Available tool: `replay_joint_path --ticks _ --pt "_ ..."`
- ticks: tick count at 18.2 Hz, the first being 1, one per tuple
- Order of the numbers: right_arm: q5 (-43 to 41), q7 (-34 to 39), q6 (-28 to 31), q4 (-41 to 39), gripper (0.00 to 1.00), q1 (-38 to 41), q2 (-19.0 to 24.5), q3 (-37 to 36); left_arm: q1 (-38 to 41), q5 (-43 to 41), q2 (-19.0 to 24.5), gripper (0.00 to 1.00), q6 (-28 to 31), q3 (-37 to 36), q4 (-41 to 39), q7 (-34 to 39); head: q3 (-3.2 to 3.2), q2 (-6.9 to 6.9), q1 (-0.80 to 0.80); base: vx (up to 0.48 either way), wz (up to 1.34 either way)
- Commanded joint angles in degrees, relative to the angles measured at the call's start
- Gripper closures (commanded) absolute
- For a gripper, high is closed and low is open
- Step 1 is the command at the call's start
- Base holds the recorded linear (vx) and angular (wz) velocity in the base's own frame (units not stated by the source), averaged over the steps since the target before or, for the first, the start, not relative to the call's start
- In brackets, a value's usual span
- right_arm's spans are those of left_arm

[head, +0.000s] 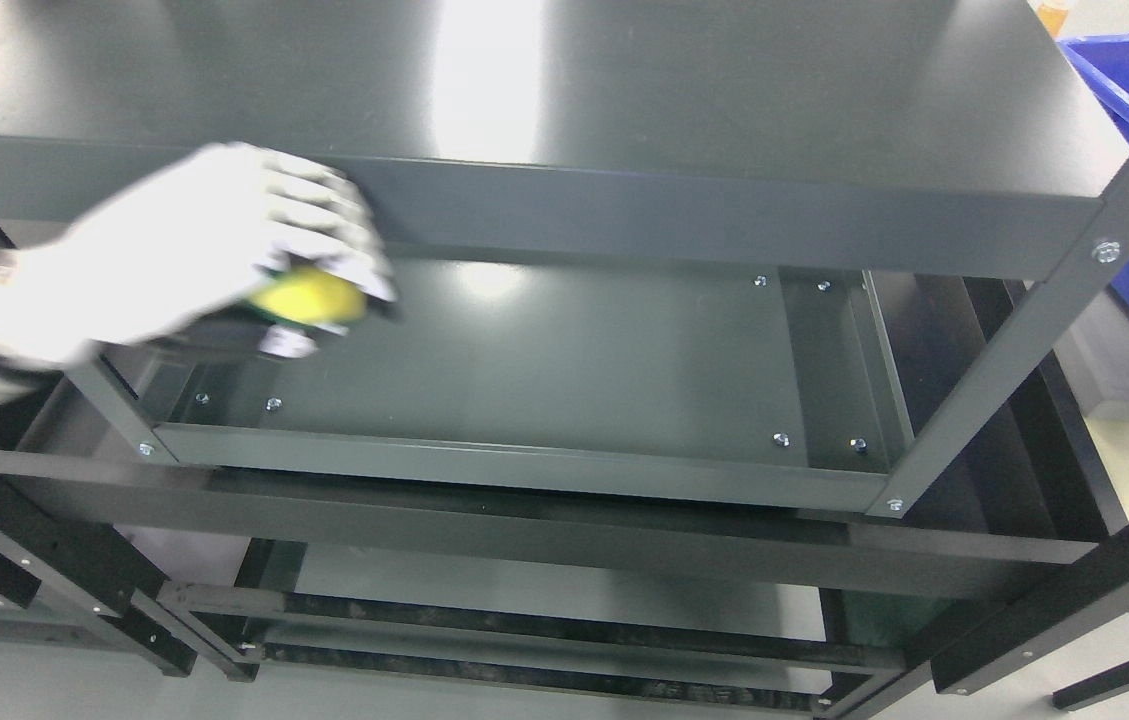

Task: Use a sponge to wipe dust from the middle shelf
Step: 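Sweep the sponge back across the shelf toward the far side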

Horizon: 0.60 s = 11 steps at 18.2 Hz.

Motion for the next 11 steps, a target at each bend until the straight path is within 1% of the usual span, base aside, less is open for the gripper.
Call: replay_joint_path --ticks 1,2,5,7,9,11 --pt "0.00 0.03 -0.08 -1.00 0.00 0.01 -1.00 -0.03 -4.53 -17.76 -28.12 1.00 0.05 -21.97 0.61 1.75 0.00 0.00 0.00 0.004 0.01" --pt "0.00 0.03 -0.08 -1.00 0.00 0.01 -1.00 0.06 -4.80 -18.73 -28.12 1.00 0.05 -24.43 0.87 5.33 0.00 0.00 0.00 0.000 0.00" --pt "0.00 0.03 -0.08 -1.00 0.00 0.01 -1.00 -0.03 -5.24 -23.82 -28.12 1.00 0.05 -28.31 3.07 14.83 0.00 0.00 0.00 0.000 0.00" --pt "0.00 0.03 -0.08 -1.00 0.00 0.01 -1.00 -0.03 -5.24 -25.33 -28.12 1.00 0.05 -30.42 4.03 19.15 0.00 0.00 0.00 0.000 0.00" --pt "0.00 0.03 -0.08 -1.00 0.00 0.01 -1.00 0.06 -5.68 -25.42 -28.12 1.00 0.05 -34.81 5.61 23.98 0.00 0.00 0.00 0.000 0.00" --pt "0.00 0.03 -0.08 -1.00 0.00 0.01 -1.00 -0.03 -7.69 -25.51 -28.12 1.00 0.05 -39.38 7.37 25.49 0.00 0.00 0.00 0.000 0.00"
